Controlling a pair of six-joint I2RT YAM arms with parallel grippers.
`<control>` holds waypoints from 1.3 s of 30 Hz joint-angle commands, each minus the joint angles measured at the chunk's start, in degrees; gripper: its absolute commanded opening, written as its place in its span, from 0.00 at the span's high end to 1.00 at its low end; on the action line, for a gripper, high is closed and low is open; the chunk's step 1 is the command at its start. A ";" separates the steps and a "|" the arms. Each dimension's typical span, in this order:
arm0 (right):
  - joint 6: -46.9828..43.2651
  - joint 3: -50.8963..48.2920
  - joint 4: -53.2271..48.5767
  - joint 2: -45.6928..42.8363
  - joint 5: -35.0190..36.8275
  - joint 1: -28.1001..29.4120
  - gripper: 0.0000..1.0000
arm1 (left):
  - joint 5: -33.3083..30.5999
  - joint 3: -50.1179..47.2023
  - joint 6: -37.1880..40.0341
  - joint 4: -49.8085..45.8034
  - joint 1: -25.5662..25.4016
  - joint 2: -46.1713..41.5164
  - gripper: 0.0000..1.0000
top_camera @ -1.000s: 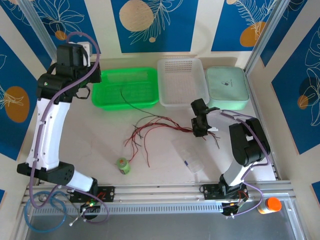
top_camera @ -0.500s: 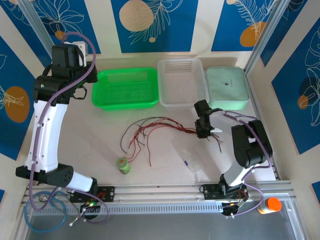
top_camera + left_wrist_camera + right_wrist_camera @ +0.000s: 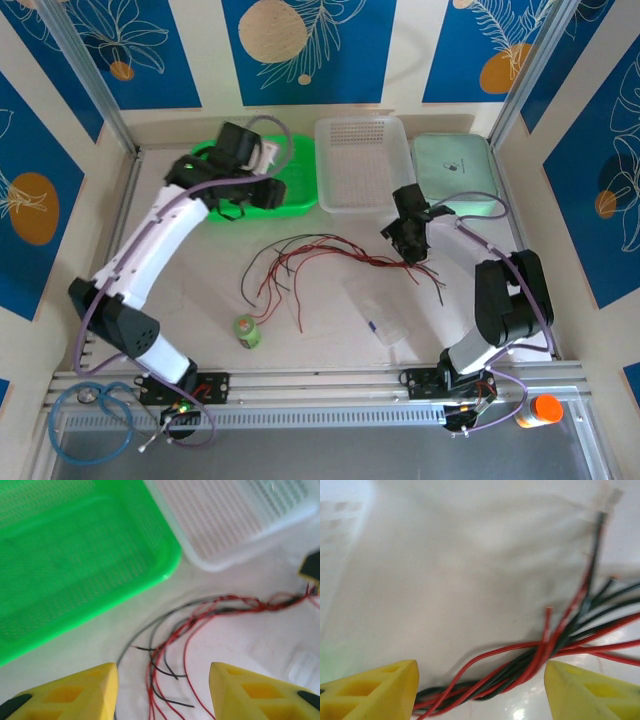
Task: Untangle the cables
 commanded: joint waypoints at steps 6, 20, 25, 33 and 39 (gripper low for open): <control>-38.73 10.03 -1.85 4.28 -12.45 7.95 0.34 | 0.23 -10.94 -1.63 9.70 -5.13 6.76 0.36; -54.41 9.50 1.95 9.27 -5.66 19.13 0.35 | -4.95 -17.44 -3.26 15.53 -9.14 16.80 0.49; -52.30 8.46 2.25 9.08 -0.93 17.58 0.37 | -6.61 -19.38 -3.62 18.86 -10.27 18.84 0.51; -49.43 4.42 4.83 7.26 1.52 13.86 0.38 | -17.27 -20.31 -5.93 22.75 -10.74 24.63 0.55; -46.86 3.27 5.46 9.65 2.45 13.55 0.42 | -20.22 -21.95 -6.77 22.58 -10.65 25.71 0.80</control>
